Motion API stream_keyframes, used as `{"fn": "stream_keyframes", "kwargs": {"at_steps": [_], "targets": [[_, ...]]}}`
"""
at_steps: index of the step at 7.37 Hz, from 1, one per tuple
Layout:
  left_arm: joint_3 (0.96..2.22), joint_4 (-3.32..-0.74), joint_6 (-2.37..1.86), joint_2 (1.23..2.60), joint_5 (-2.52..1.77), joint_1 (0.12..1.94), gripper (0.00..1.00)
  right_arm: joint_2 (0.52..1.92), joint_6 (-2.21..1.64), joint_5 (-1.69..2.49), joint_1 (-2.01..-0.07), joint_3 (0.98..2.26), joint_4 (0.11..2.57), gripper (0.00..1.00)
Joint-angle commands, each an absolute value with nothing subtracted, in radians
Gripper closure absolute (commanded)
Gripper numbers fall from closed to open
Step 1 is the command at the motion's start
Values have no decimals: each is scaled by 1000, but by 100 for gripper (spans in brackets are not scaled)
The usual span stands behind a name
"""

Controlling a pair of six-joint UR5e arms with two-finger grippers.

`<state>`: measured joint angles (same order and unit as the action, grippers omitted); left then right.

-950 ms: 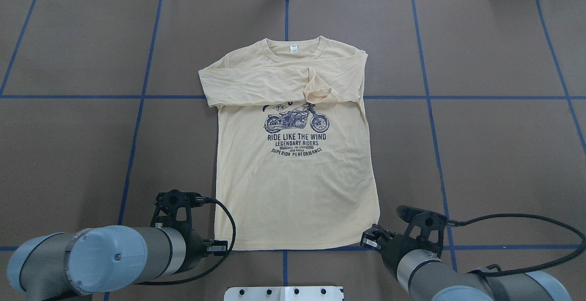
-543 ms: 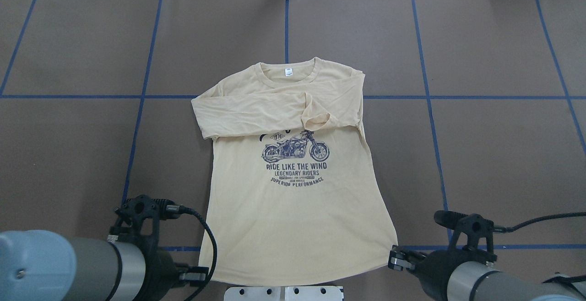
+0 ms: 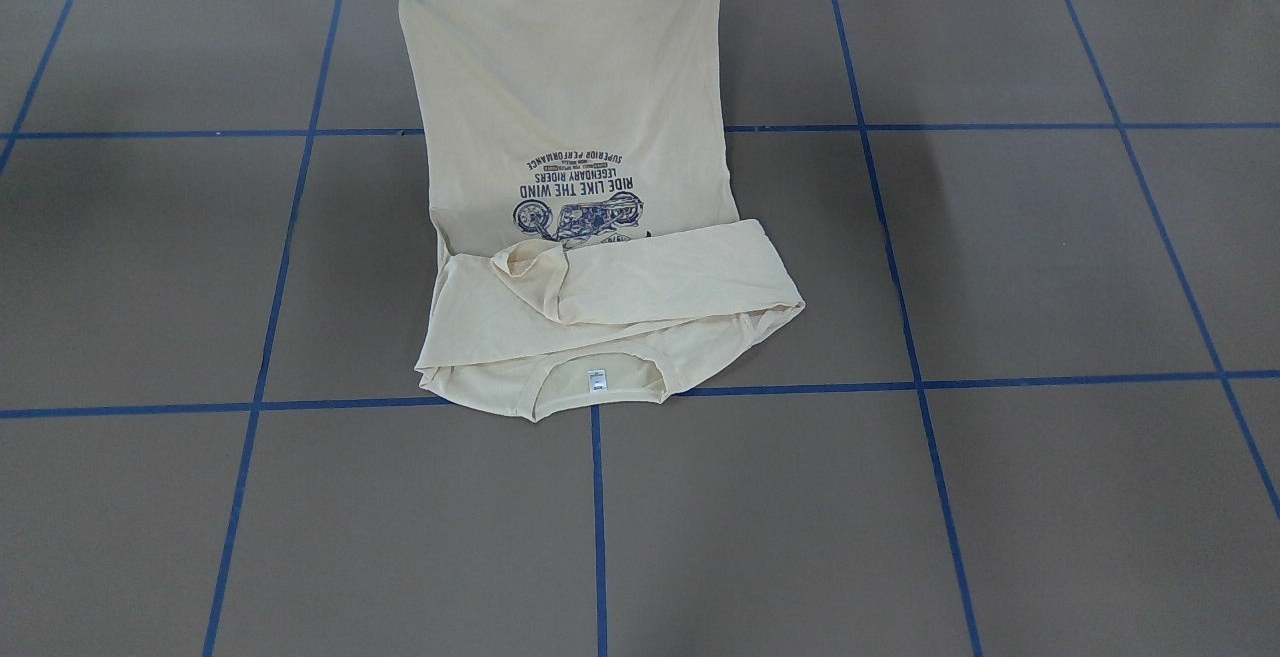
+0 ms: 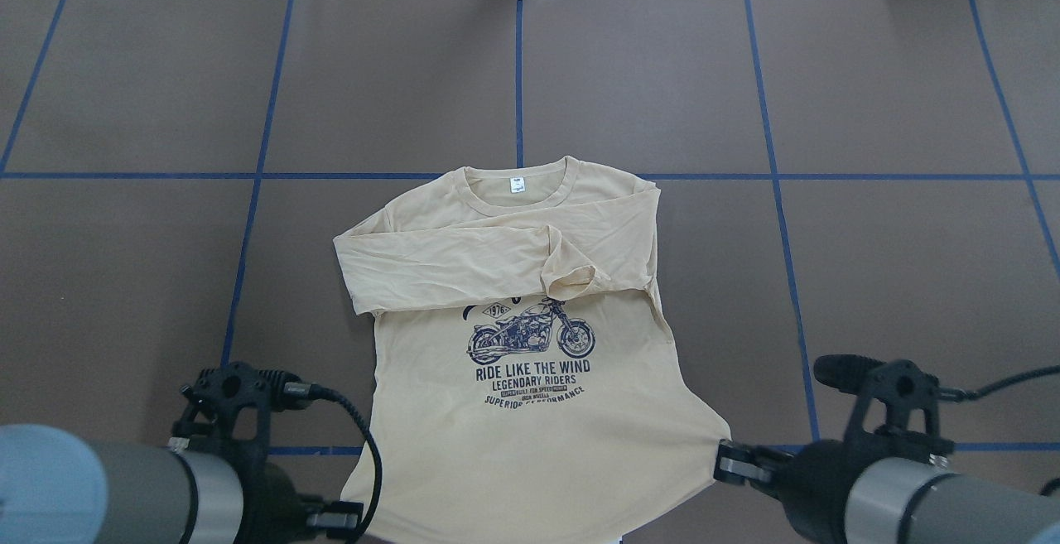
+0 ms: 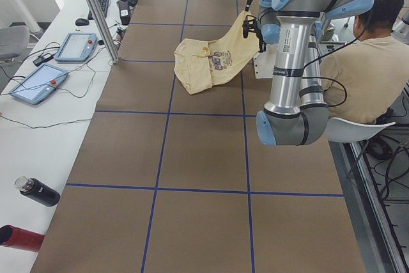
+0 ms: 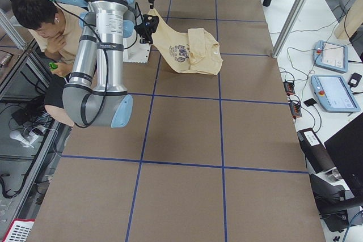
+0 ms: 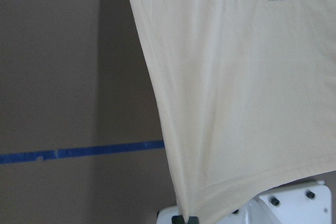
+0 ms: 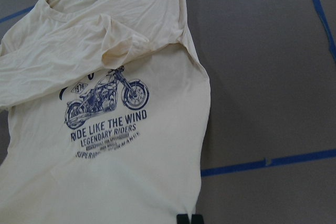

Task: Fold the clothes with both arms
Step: 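Lift the hem with both grippers and fold it toward the collar, then open both grippers and raise them away from the folded shirt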

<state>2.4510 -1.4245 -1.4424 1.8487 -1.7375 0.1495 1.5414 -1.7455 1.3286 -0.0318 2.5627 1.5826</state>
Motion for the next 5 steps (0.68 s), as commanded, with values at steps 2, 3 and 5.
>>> {"fn": "stream_keyframes", "kwargs": {"at_steps": [2,3,5], "targets": [[2235,-1425,-1285,1962,-1710,392,100,1243,-1619,1418,-326,2246,1600,100],[2237,-1425,-1206,1965,-1713,473,100,1214,-1599,1448,-392,2235,1600,100],[2223,-1425,-1175,1985,-1712,554,100,1166,-1562,1451,-471,2188,1595,100]]}}
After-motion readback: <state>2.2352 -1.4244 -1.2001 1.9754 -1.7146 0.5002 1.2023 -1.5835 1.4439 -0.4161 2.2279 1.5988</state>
